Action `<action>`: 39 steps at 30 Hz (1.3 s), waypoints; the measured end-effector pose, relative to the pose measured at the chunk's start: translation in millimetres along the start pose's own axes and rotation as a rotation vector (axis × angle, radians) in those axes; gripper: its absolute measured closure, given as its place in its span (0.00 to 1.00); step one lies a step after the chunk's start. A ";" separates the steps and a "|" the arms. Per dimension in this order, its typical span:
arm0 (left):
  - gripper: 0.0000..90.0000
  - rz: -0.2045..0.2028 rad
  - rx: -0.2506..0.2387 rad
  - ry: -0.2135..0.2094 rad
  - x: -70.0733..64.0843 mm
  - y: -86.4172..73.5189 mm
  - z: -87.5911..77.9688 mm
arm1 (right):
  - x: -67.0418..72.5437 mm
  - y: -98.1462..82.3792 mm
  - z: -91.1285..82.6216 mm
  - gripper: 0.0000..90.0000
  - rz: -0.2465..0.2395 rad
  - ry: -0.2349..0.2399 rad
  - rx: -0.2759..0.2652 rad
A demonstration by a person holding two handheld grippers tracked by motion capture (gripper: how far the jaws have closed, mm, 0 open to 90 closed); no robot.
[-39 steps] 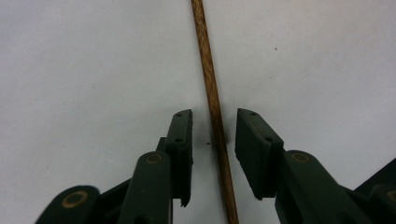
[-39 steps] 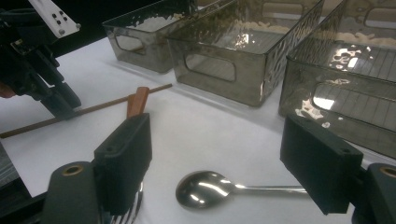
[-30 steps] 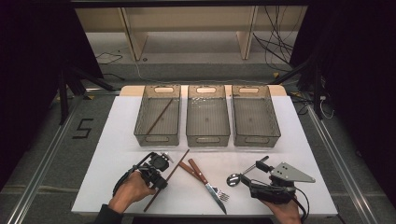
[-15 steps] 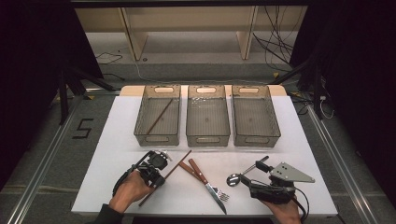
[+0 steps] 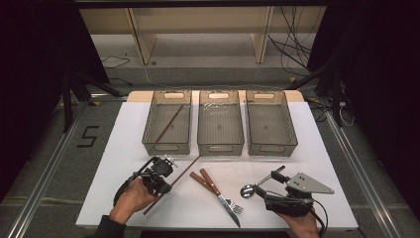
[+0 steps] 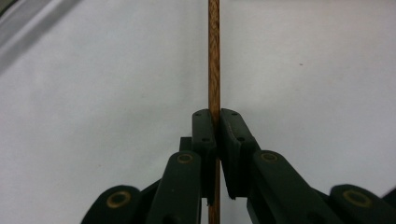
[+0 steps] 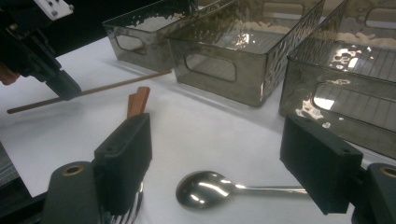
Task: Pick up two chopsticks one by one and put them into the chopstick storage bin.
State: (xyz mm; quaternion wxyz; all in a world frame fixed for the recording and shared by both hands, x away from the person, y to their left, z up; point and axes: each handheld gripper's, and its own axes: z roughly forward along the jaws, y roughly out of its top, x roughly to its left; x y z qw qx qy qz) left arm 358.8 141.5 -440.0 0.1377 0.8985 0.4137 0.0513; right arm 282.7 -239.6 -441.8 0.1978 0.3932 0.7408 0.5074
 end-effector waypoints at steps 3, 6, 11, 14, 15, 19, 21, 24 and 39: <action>0.94 0.019 -0.022 -0.015 -3.2 0.9 -10.7 | -0.2 0.0 0.1 0.29 -0.001 0.000 -0.001; 0.94 0.021 -0.076 -0.023 -5.7 2.3 -21.1 | -0.2 -0.1 0.0 0.29 0.000 -0.001 0.000; 0.94 0.018 -0.135 -0.019 -1.6 5.4 -31.5 | 0.2 0.0 0.1 0.29 0.000 -0.002 0.000; 0.94 0.013 -0.172 -0.021 3.3 7.2 -37.0 | 0.2 0.0 0.1 0.29 -0.001 -0.001 -0.001; 0.94 0.009 -0.183 -0.028 5.1 7.8 -38.7 | 0.2 0.1 0.1 0.29 -0.001 -0.002 -0.001; 0.94 -0.008 -0.224 -0.031 14.7 10.1 -43.2 | -0.2 0.1 0.4 0.29 -0.003 -0.001 -0.003; 0.94 -0.025 -0.245 -0.032 20.3 12.1 -45.1 | 0.0 0.0 0.4 0.29 -0.002 0.000 -0.002; 0.94 -0.043 -0.279 -0.034 28.7 16.6 -48.8 | -0.1 -0.1 0.6 0.29 -0.002 0.000 -0.002; 0.94 -0.091 -0.387 0.002 57.6 40.8 -65.1 | -1.1 -0.2 0.7 0.29 0.002 0.001 -0.002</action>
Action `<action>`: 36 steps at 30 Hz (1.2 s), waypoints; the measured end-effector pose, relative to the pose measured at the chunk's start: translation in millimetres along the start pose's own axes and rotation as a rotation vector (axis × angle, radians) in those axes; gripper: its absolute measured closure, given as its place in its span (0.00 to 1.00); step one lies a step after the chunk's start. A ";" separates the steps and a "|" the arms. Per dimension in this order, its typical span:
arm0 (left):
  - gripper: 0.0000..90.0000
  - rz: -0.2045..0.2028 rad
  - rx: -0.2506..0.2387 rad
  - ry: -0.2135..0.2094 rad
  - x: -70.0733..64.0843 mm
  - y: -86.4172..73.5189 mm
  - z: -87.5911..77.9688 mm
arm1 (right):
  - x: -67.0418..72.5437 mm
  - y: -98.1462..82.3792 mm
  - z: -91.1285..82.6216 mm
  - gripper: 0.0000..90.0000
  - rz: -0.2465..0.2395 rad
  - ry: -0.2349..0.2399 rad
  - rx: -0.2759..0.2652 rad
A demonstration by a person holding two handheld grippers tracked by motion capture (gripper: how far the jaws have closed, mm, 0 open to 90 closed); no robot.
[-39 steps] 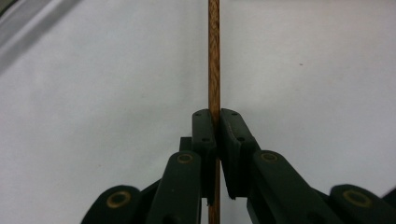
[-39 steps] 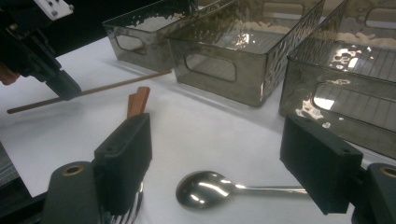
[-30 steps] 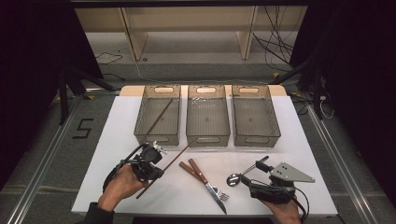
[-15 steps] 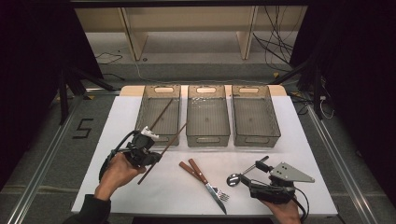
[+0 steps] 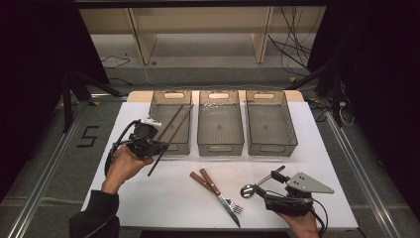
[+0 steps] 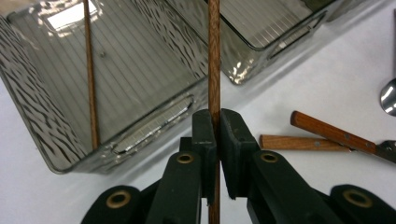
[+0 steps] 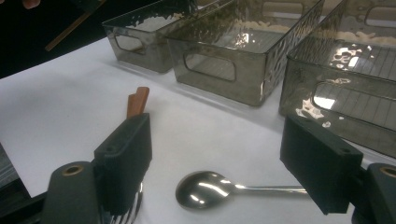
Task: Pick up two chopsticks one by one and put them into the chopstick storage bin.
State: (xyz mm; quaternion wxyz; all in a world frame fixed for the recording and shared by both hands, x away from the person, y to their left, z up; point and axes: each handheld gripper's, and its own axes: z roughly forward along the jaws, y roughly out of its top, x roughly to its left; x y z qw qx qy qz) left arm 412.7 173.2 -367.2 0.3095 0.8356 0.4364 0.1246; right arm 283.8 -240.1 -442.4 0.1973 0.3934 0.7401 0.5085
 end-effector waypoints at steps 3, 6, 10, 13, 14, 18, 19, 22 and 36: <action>0.94 0.002 -0.013 0.009 3.0 4.8 -0.9 | -0.1 0.0 -0.2 0.29 0.001 -0.001 -0.001; 0.94 -0.002 -0.031 0.014 5.1 9.0 -1.7 | -0.2 0.0 -0.4 0.29 0.004 0.000 -0.001; 0.94 -0.006 -0.052 0.018 7.4 13.8 -0.7 | -0.1 0.0 -0.5 0.29 0.003 -0.001 -0.002; 0.94 -0.007 -0.058 0.021 10.4 18.2 0.8 | -0.2 0.1 -0.7 0.29 0.003 -0.001 -0.002; 0.94 -0.006 -0.064 0.020 11.9 19.7 1.3 | -0.2 0.1 -0.8 0.29 0.003 -0.001 -0.003; 0.94 -0.013 -0.077 0.031 17.7 27.1 2.2 | -0.2 0.1 -0.7 0.28 0.003 -0.001 -0.002; 0.94 -0.013 -0.080 0.033 19.2 29.1 2.1 | -0.2 0.1 -0.7 0.28 0.003 0.000 -0.002; 0.94 -0.009 -0.090 0.046 22.4 34.6 3.7 | -0.3 0.0 -0.6 0.28 0.004 0.000 -0.003; 0.94 -0.006 -0.103 0.088 36.8 55.8 13.7 | -1.0 -0.2 -0.9 0.28 0.005 0.004 -0.003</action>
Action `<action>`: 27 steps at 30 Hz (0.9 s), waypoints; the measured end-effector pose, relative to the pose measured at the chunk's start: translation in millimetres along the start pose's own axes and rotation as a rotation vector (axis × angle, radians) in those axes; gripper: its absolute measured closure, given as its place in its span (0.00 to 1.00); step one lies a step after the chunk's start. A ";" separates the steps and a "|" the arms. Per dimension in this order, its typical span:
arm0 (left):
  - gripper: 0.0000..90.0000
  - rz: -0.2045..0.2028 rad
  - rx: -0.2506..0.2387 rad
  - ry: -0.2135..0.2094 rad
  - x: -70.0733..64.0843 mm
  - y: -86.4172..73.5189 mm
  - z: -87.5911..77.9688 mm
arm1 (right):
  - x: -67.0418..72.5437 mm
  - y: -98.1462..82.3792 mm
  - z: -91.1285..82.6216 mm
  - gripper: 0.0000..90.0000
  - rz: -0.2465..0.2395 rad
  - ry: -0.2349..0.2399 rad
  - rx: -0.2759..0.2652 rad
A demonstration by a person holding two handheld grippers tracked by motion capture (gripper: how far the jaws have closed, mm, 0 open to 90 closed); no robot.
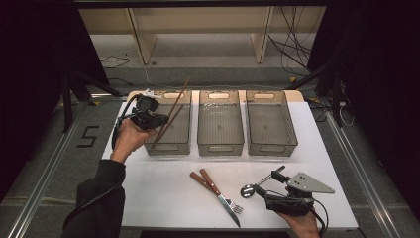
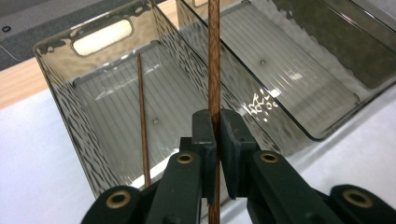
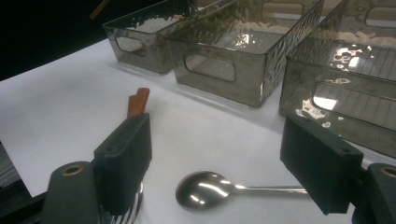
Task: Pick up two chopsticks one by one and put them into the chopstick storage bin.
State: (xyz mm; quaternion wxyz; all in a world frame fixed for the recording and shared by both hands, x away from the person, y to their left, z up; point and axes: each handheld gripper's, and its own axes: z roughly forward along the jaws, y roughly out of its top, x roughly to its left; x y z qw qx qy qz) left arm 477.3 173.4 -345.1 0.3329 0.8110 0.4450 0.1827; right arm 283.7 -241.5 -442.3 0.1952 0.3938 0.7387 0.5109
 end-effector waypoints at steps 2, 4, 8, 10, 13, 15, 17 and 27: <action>0.94 0.000 -0.002 0.003 2.7 1.8 2.5 | 0.1 -0.1 0.2 0.28 0.001 0.000 -0.002; 0.94 -0.004 0.002 0.006 4.7 3.0 6.0 | 0.1 -0.1 0.2 0.28 0.001 0.001 -0.002; 0.94 -0.001 0.004 0.021 8.1 4.4 12.1 | 0.0 -0.2 0.3 0.28 0.001 0.001 -0.002; 0.94 -0.002 0.004 0.024 11.4 4.7 15.2 | 0.1 -0.2 0.4 0.28 0.002 0.001 -0.001; 0.94 -0.006 -0.001 0.036 15.9 4.8 20.1 | 0.2 -0.2 0.3 0.28 0.002 0.002 -0.001; 0.94 -0.011 -0.008 0.047 18.5 4.7 23.1 | 0.0 -0.2 0.2 0.28 0.002 0.003 0.001; 0.94 -0.016 -0.008 0.058 21.9 4.4 26.1 | -0.1 -0.2 0.1 0.28 0.002 0.003 0.001; 0.94 -0.040 0.010 0.080 32.9 -1.9 39.7 | -0.5 -0.3 0.2 0.28 0.002 0.004 -0.002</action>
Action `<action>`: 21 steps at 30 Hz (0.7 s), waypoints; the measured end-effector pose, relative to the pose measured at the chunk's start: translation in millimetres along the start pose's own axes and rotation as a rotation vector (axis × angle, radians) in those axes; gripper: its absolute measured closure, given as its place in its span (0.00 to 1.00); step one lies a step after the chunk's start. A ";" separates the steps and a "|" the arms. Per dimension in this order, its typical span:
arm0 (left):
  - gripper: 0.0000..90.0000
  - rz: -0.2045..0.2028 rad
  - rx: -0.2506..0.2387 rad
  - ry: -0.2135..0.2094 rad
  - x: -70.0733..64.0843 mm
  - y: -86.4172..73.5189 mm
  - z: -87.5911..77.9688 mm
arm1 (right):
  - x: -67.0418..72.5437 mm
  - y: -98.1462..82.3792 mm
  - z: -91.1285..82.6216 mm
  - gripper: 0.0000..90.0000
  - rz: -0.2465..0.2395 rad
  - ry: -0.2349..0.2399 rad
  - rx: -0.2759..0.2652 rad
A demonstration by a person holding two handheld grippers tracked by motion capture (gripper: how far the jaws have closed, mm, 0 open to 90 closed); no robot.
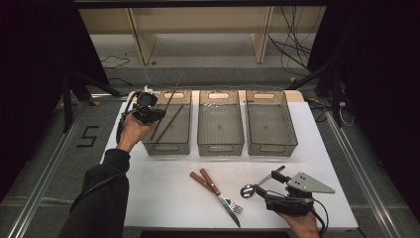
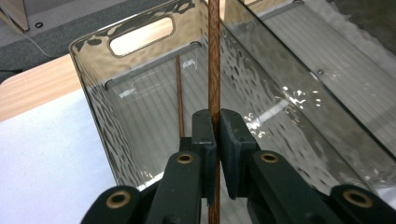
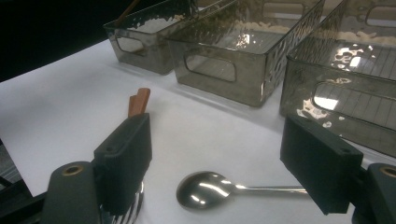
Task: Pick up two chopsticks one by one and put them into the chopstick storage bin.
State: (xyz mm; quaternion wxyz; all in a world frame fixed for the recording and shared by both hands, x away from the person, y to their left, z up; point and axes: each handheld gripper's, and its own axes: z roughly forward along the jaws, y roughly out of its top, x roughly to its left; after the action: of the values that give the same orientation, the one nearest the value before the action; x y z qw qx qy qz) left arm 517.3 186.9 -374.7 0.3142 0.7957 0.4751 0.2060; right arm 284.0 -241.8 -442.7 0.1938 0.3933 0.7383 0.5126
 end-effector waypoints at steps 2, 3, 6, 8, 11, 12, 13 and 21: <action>0.94 0.000 0.008 0.003 1.5 -1.2 3.3 | 0.1 0.1 0.0 0.28 0.000 0.001 0.002; 0.94 -0.004 0.008 0.003 2.1 -2.0 4.6 | 0.2 0.1 0.0 0.28 0.000 0.001 0.002; 0.94 -0.011 0.012 0.002 2.3 -4.9 7.6 | 0.1 0.0 -0.1 0.28 0.001 0.001 0.002; 0.94 -0.012 0.014 0.003 2.5 -7.0 9.5 | -0.1 -0.1 0.1 0.28 0.001 0.001 0.002; 0.94 -0.019 0.023 0.005 3.7 -9.4 12.9 | 0.1 -0.1 0.2 0.28 0.000 0.002 0.002; 0.94 -0.023 0.026 0.005 3.6 -10.0 13.7 | 0.2 -0.1 0.2 0.28 0.001 0.002 0.002; 0.93 -0.027 0.027 0.006 3.6 -10.3 14.2 | 0.3 0.0 0.1 0.28 0.002 0.002 0.003; 0.93 -0.050 0.054 0.007 3.9 -12.6 19.7 | 0.2 -0.1 0.1 0.28 0.001 0.002 0.002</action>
State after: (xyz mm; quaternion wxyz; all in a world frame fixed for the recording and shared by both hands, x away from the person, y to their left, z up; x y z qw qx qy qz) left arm 523.6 188.7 -397.4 0.2959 0.7910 0.5014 0.1877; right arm 283.9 -241.6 -442.8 0.1924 0.3934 0.7386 0.5126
